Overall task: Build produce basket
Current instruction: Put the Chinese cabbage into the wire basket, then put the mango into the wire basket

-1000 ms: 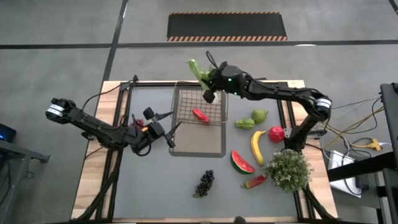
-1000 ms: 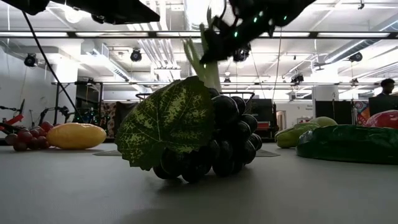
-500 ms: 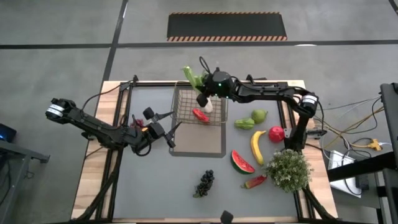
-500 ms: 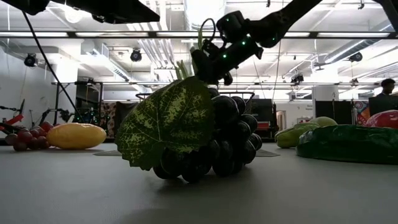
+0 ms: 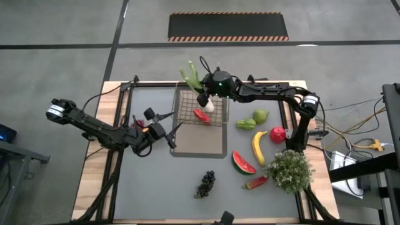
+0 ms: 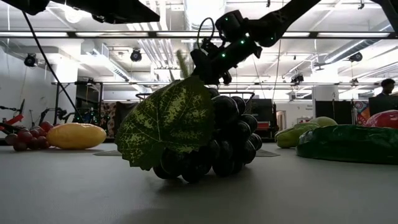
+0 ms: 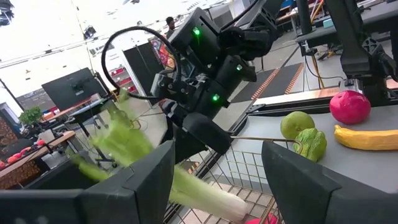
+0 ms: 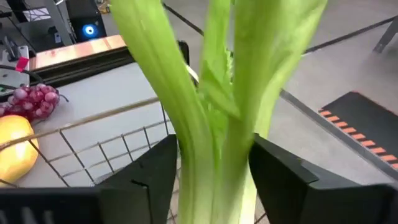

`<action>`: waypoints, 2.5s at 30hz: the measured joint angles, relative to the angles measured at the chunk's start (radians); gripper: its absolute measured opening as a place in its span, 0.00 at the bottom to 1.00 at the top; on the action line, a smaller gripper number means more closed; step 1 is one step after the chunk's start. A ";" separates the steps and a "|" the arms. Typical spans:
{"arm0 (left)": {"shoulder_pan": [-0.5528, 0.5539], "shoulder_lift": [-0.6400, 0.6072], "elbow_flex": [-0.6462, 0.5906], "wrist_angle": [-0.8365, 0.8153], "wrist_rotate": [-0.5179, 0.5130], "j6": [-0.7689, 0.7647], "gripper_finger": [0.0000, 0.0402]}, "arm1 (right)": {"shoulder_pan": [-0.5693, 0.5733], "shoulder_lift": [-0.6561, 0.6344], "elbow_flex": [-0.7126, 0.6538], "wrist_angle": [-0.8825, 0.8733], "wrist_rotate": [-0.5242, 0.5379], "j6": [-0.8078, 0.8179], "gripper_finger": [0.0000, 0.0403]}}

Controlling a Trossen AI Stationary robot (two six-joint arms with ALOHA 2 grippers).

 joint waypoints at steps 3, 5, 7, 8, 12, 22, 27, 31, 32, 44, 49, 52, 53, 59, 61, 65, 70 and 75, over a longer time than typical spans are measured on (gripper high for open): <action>0.000 0.000 0.000 0.000 0.000 0.000 0.56 | 0.000 -0.001 0.021 -0.022 0.000 -0.011 0.51; 0.000 0.000 0.000 -0.001 0.000 0.000 0.56 | 0.000 -0.001 0.036 -0.040 0.002 -0.016 0.53; 0.000 0.000 0.000 -0.002 0.000 -0.001 0.56 | -0.002 -0.001 0.054 -0.062 0.002 -0.018 0.54; 0.000 0.000 0.000 -0.002 0.000 -0.001 0.56 | -0.002 -0.001 0.063 -0.071 0.002 -0.019 0.55; 0.000 0.000 0.000 -0.002 0.000 -0.001 0.56 | -0.002 -0.010 0.097 -0.144 0.002 -0.030 0.55; 0.000 0.014 0.000 -0.002 0.000 -0.009 0.56 | 0.048 -0.168 0.111 -0.388 0.000 -0.102 0.55; 0.000 0.014 0.000 -0.002 0.000 -0.012 0.56 | 0.126 -0.313 0.044 -0.478 -0.001 -0.133 0.54; 0.000 0.014 0.000 -0.003 0.000 -0.031 0.56 | 0.210 -0.434 -0.054 -0.486 -0.001 -0.149 0.54; 0.000 0.014 0.000 -0.003 0.000 -0.040 0.56 | 0.231 -0.461 -0.080 -0.486 -0.001 -0.154 0.54; 0.000 0.059 0.000 -0.005 0.002 -0.160 0.56 | 0.380 -0.714 -0.455 -0.244 -0.002 -0.214 0.54; 0.000 0.122 0.000 0.000 0.005 -0.237 0.56 | 0.381 -0.762 -0.614 -0.046 -0.010 -0.250 0.54; 0.000 0.156 0.002 0.004 0.005 -0.288 0.56 | 0.381 -0.768 -0.701 0.097 -0.010 -0.274 0.54; 0.000 0.164 0.002 0.004 0.005 -0.304 0.56 | 0.381 -0.766 -0.727 0.146 -0.010 -0.279 0.54; 0.000 0.201 0.002 0.004 0.005 -0.394 0.56 | 0.380 -0.767 -0.832 0.311 -0.011 -0.272 0.54; 0.000 0.206 0.002 0.004 0.006 -0.405 0.56 | 0.380 -0.767 -0.842 0.316 -0.011 -0.272 0.54; 0.000 0.205 0.002 0.001 0.078 -0.458 0.56 | 0.380 -0.766 -0.851 0.317 -0.011 -0.287 0.54; 0.000 0.198 0.007 -0.006 0.221 -0.551 0.55 | 0.380 -0.770 -0.857 0.315 -0.011 -0.290 0.54; 0.000 0.186 0.028 -0.098 0.280 -0.655 0.53 | 0.380 -0.780 -0.859 0.296 -0.011 -0.297 0.54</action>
